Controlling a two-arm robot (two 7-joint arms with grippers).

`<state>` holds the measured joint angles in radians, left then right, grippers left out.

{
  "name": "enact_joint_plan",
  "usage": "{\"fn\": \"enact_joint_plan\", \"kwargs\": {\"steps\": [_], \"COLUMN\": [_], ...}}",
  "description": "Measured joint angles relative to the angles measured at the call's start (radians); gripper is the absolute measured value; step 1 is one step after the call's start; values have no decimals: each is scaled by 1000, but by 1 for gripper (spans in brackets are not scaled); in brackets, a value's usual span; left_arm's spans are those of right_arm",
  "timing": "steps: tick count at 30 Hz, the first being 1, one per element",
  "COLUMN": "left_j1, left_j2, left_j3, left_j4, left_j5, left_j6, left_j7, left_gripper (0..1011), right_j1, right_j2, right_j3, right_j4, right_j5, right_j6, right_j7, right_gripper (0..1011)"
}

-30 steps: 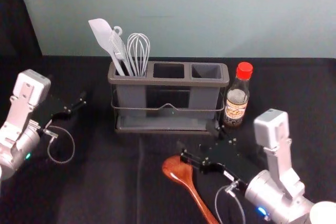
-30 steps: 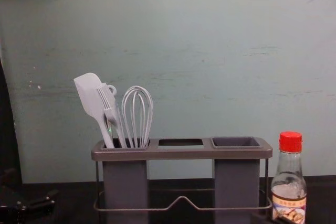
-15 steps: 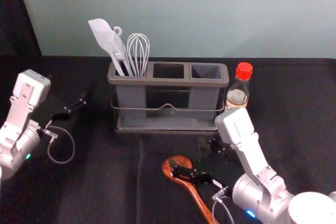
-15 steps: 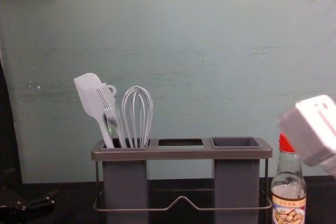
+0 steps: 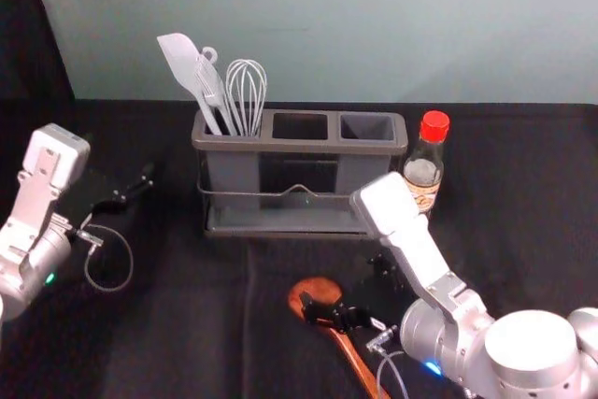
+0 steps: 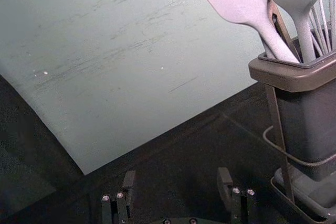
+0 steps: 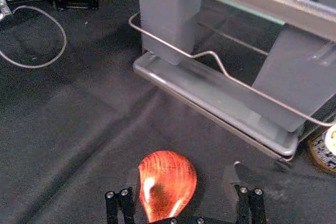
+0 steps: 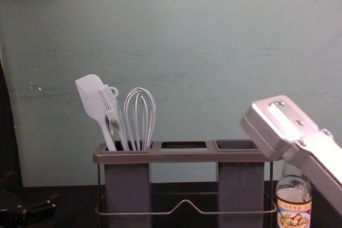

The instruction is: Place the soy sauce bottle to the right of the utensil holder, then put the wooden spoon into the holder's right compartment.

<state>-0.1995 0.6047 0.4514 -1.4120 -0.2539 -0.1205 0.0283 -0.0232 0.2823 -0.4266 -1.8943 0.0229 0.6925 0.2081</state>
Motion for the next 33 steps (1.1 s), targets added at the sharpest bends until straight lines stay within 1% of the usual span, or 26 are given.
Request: {"fn": "enact_joint_plan", "kwargs": {"steps": [4, 8, 20, 27, 33], "left_j1": [0, 0, 0, 0, 0], "left_j2": [0, 0, 0, 0, 0], "left_j3": [0, 0, 0, 0, 0], "left_j4": [0, 0, 0, 0, 0], "left_j5": [0, 0, 0, 0, 0], "left_j6": [0, 0, 0, 0, 0], "left_j7": [0, 0, 0, 0, 0], "left_gripper": [1000, 1000, 1001, 1000, 1000], "right_j1": [25, 42, 61, 65, 71], "right_j2": [-19, -25, -57, -72, -73], "right_j3": [-8, -23, -24, -25, -25], "right_j4": [9, 18, 56, 72, 76], "right_j5": [-7, -19, -42, -58, -72], "right_j6": [62, 91, 130, 137, 157], "right_j7": [16, 32, 55, 65, 80], "right_gripper": [1004, 1004, 1004, 1004, 1004]}}
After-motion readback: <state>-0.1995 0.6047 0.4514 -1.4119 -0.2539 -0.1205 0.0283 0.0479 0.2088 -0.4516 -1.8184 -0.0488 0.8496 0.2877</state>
